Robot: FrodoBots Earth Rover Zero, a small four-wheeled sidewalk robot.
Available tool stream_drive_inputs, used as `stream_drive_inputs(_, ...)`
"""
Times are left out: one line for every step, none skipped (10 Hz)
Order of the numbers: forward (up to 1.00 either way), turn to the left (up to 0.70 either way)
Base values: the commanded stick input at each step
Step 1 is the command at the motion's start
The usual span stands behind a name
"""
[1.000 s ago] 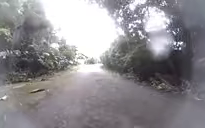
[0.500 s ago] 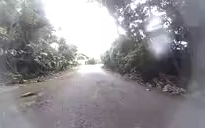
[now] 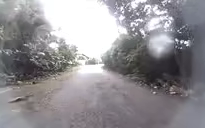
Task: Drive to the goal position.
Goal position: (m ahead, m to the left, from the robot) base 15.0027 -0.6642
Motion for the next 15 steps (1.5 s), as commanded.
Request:
stream_drive_inputs(0.70, 0.35)
stream_drive_inputs(0.70, 0.26)
stream_drive_inputs(0.70, 0.00)
stream_drive_inputs(0.70, 0.00)
stream_drive_inputs(0.70, 0.00)
stream_drive_inputs(0.70, 0.00)
stream_drive_inputs(0.70, 0.00)
stream_drive_inputs(0.70, 0.00)
stream_drive_inputs(0.70, 0.00)
stream_drive_inputs(0.70, 0.00)
stream_drive_inputs(0.70, 0.00)
stream_drive_inputs(0.70, 0.00)
stream_drive_inputs(0.70, 0.00)
stream_drive_inputs(0.70, 0.00)
stream_drive_inputs(0.70, 0.00)
